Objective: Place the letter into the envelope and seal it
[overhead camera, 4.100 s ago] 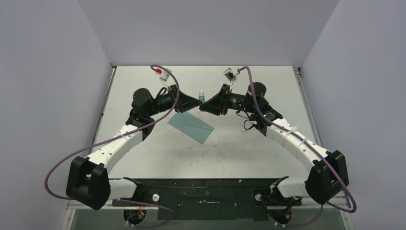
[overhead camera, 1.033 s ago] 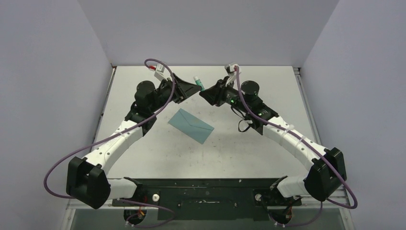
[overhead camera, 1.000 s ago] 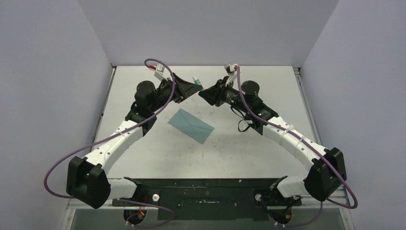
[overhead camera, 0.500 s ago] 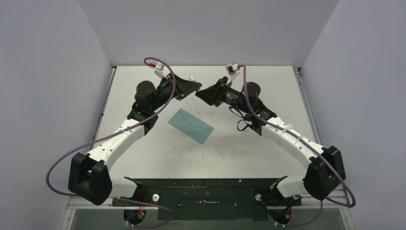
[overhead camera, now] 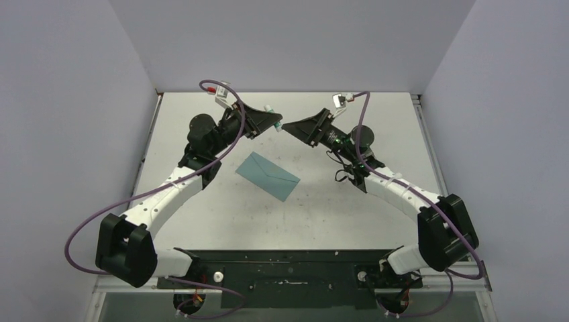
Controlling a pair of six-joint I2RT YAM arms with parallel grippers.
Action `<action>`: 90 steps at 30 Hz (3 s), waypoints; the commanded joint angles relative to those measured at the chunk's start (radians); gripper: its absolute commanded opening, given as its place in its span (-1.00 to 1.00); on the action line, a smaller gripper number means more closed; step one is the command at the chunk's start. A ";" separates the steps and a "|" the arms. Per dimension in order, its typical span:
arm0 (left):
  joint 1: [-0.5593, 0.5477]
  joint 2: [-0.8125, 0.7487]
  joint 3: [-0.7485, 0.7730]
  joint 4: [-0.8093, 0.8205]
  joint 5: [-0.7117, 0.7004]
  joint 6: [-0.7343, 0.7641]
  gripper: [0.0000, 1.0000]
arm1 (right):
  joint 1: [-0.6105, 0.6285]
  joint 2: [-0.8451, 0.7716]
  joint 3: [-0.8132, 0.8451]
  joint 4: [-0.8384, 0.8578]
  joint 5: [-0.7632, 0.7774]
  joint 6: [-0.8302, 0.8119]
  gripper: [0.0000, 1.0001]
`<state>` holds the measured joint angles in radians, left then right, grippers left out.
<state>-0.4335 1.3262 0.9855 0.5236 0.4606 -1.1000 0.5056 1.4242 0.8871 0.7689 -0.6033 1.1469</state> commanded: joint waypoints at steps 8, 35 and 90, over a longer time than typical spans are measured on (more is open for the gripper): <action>0.007 -0.039 0.012 0.072 -0.006 -0.031 -1.00 | 0.034 0.062 0.048 0.289 -0.090 0.141 -0.26; 0.015 -0.072 0.102 -0.310 -0.086 -0.084 -1.00 | 0.536 0.219 0.596 -0.973 1.145 -1.185 -0.89; 0.131 -0.137 -0.136 0.350 0.422 0.170 -1.00 | 0.165 0.000 0.300 -0.249 0.022 -0.120 0.06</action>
<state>-0.2962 1.2102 0.8356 0.8650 0.8722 -0.9585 0.6636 1.4227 1.1427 0.5121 -0.5755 1.0653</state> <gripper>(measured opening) 0.225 0.594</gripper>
